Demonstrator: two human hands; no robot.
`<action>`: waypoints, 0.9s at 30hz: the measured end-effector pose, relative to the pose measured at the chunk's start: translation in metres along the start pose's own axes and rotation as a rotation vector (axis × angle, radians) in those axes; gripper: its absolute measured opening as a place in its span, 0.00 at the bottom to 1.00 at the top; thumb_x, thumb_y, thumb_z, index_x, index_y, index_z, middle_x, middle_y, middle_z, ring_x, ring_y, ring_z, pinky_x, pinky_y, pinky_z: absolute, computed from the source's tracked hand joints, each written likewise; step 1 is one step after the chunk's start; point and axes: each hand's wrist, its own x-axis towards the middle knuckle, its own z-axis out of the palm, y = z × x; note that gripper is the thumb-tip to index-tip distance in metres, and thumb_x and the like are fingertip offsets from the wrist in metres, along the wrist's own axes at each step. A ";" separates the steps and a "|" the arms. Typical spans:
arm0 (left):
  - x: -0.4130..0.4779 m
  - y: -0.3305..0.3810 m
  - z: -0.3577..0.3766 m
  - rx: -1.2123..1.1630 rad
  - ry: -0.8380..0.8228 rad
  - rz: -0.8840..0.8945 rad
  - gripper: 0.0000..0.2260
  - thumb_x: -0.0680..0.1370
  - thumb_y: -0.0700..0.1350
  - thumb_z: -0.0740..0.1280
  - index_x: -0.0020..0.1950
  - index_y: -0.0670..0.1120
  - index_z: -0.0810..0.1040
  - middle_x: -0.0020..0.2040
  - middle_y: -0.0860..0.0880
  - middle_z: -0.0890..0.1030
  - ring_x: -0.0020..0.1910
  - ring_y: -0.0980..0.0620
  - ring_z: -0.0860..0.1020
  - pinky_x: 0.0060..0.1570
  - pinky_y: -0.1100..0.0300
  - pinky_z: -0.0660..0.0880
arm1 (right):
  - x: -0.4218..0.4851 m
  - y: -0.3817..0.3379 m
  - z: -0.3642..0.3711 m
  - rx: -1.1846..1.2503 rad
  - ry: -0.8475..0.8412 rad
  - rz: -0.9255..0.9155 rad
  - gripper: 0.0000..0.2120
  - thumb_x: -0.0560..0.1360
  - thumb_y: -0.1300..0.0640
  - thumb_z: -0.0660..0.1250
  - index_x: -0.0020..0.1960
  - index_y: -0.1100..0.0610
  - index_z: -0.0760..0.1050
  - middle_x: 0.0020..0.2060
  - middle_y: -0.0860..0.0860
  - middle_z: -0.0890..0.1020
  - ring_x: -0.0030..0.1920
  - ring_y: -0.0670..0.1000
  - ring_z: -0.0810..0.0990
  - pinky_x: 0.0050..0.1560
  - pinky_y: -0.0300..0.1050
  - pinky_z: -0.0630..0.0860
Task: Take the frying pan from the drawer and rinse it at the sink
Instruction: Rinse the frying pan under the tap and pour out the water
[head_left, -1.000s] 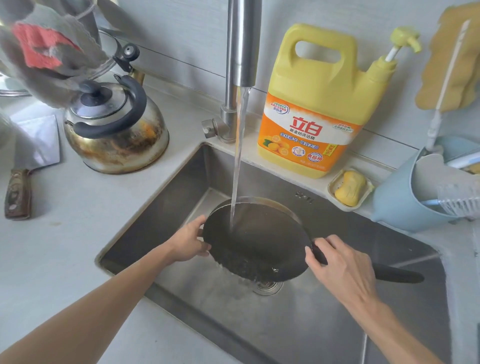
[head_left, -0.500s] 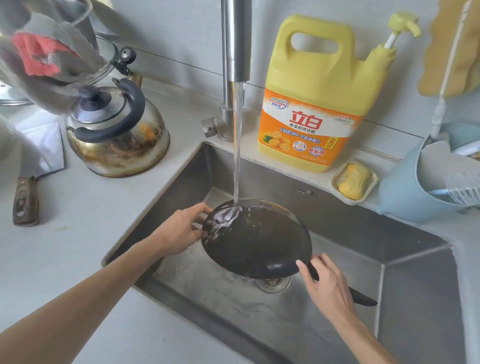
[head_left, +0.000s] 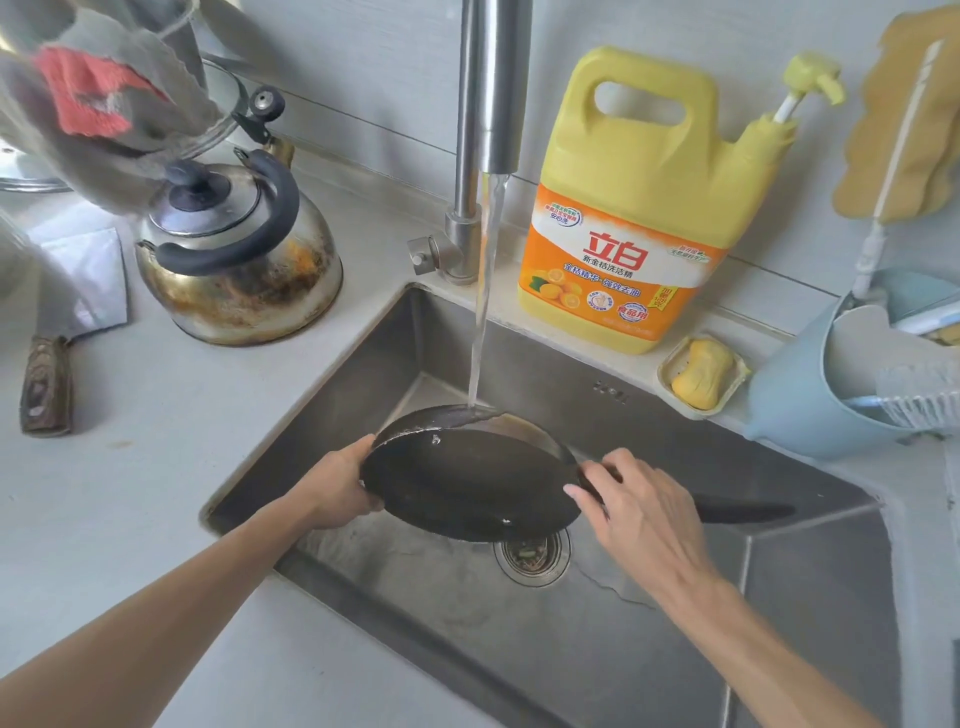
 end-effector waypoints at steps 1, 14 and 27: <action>0.001 0.000 0.001 -0.002 -0.001 -0.006 0.26 0.73 0.36 0.78 0.66 0.54 0.75 0.46 0.54 0.84 0.42 0.54 0.83 0.36 0.67 0.75 | 0.006 -0.001 -0.003 -0.021 0.007 -0.020 0.19 0.83 0.43 0.61 0.47 0.55 0.84 0.39 0.53 0.79 0.30 0.57 0.79 0.30 0.51 0.76; 0.003 -0.009 -0.009 -0.280 -0.070 -0.082 0.19 0.76 0.33 0.75 0.65 0.48 0.80 0.52 0.49 0.92 0.57 0.41 0.89 0.53 0.47 0.87 | -0.002 0.002 0.002 0.109 -0.190 0.101 0.15 0.79 0.42 0.72 0.42 0.53 0.80 0.37 0.51 0.78 0.31 0.61 0.82 0.28 0.47 0.69; 0.013 0.004 -0.008 -0.345 -0.131 -0.148 0.12 0.85 0.42 0.67 0.63 0.47 0.88 0.52 0.44 0.92 0.46 0.40 0.92 0.50 0.49 0.89 | -0.031 0.002 0.035 0.532 -0.751 0.572 0.24 0.80 0.39 0.64 0.37 0.57 0.65 0.34 0.60 0.80 0.32 0.54 0.69 0.34 0.48 0.67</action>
